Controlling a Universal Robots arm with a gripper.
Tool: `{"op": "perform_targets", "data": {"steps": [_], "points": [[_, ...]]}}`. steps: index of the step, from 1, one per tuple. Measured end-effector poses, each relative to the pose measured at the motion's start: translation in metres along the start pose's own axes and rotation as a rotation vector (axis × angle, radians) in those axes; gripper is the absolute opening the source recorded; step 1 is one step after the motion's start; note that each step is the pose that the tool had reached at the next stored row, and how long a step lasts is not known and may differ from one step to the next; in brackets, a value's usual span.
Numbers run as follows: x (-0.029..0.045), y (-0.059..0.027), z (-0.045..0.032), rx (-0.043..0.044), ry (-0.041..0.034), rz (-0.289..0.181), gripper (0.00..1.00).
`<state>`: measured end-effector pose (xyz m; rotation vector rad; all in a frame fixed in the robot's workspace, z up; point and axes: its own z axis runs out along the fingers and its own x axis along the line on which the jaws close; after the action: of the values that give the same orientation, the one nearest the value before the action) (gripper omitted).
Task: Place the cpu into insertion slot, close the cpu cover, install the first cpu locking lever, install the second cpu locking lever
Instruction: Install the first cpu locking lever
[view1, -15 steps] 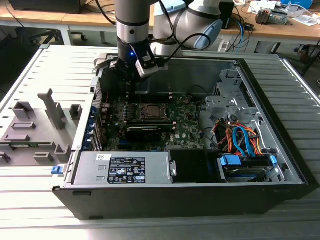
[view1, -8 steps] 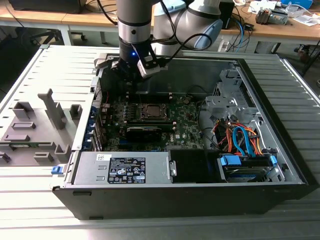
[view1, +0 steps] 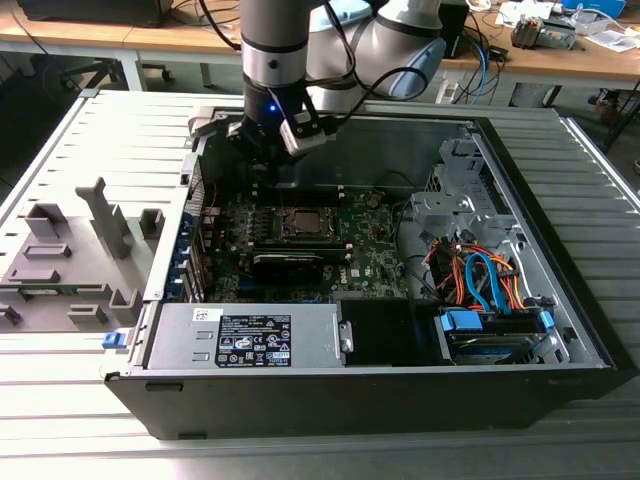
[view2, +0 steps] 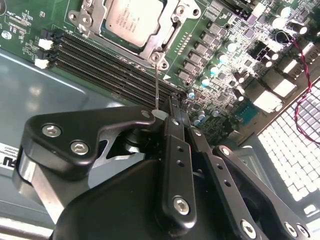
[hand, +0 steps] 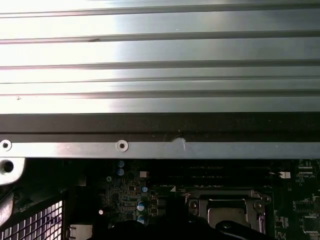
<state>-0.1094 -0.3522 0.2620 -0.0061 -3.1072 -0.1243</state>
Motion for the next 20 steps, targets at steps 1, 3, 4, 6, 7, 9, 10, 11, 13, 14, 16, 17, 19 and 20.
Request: {"op": "perform_targets", "data": {"steps": [1, 3, 4, 6, 7, 9, 10, 11, 13, 14, 16, 17, 19, 20], "points": [[-0.0010, 0.0000, 0.0000, 0.0000, 0.0002, 0.000, 0.11], [-0.0024, 0.0000, -0.0001, 0.0000, 0.0003, 0.000, 0.11], [-0.0029, 0.0000, -0.0001, 0.0000, 0.0003, 0.000, 0.11], [-0.0042, 0.0000, -0.0001, 0.0000, 0.0004, 0.000, 0.11], [-0.0049, 0.0000, -0.0001, 0.0000, 0.0005, 0.000, 0.11], [-0.0062, 0.0000, -0.0002, -0.0001, 0.0006, 0.000, 0.11], [-0.0071, 0.0000, -0.0002, 0.0000, 0.0006, 0.000, 0.11], [-0.0077, 0.0000, -0.0002, -0.0001, 0.0006, 0.000, 0.11], [-0.0087, 0.0001, -0.0002, -0.0001, 0.0006, 0.000, 0.11], [-0.0092, 0.0001, -0.0003, -0.0001, 0.0006, 0.000, 0.11], [-0.0116, 0.0001, -0.0003, -0.0001, 0.0009, 0.000, 0.11], [-0.0121, 0.0001, -0.0004, 0.0000, 0.0010, 0.000, 0.11], [-0.0135, 0.0001, -0.0004, 0.0000, 0.0011, 0.000, 0.11], [-0.0143, 0.0001, -0.0004, 0.0000, 0.0013, 0.000, 0.11]]}}
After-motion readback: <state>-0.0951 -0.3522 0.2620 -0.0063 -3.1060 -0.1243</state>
